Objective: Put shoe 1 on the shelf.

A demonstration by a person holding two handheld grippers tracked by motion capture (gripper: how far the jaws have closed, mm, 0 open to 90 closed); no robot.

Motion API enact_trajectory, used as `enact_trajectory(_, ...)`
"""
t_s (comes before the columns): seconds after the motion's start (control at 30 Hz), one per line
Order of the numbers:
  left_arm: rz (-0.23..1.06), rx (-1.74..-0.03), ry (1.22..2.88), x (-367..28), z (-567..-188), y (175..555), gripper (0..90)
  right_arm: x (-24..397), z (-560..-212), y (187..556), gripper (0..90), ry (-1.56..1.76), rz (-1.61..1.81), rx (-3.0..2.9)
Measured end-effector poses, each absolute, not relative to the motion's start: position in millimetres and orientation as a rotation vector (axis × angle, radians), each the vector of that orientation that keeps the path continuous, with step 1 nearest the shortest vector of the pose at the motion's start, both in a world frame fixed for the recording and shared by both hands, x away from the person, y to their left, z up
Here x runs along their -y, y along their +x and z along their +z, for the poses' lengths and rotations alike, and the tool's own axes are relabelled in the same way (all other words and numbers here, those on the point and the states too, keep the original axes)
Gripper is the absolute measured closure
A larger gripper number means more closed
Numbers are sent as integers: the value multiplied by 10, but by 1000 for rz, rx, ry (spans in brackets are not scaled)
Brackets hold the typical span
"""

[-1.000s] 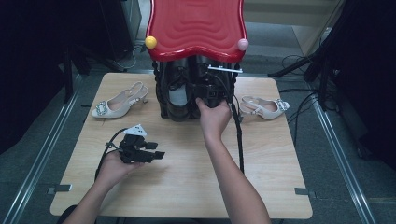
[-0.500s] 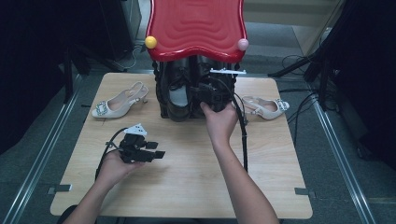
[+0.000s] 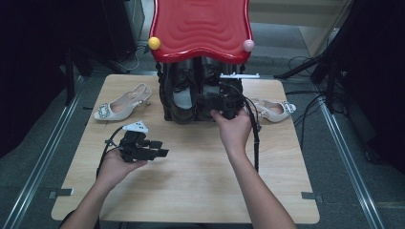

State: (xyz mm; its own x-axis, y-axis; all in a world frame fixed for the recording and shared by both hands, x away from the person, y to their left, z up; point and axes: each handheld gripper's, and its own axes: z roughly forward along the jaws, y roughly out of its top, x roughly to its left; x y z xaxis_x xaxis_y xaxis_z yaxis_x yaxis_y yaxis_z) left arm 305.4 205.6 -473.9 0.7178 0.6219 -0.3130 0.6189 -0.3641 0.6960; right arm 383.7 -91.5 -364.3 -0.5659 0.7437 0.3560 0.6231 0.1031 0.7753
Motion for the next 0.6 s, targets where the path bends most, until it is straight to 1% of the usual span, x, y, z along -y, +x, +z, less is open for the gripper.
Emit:
enact_trajectory(0.1,8,-934,2062,-2064,-4621,3096,557,971,-3623,3767,571,1366,1460,-2257)
enact_trajectory(0.17,8,-919,2049,-2064,-4523,3121,619,1019,-3623,3723,571,1360,1466,-2264)
enact_trajectory(0.27,13,-899,2039,-2049,-4360,3170,672,1087,-3629,3655,574,1347,1473,-2264)
enact_trajectory(0.33,7,-884,2026,-2046,-4251,3216,695,1129,-3633,3618,578,1352,1477,-2273)
enact_trajectory(0.53,50,-835,2028,-2022,-3948,3347,771,1219,-3648,3521,582,1333,1468,-2315)
enact_trajectory(0.6,62,-814,2026,-1995,-3836,3388,783,1231,-3667,3487,582,1321,1455,-2331)
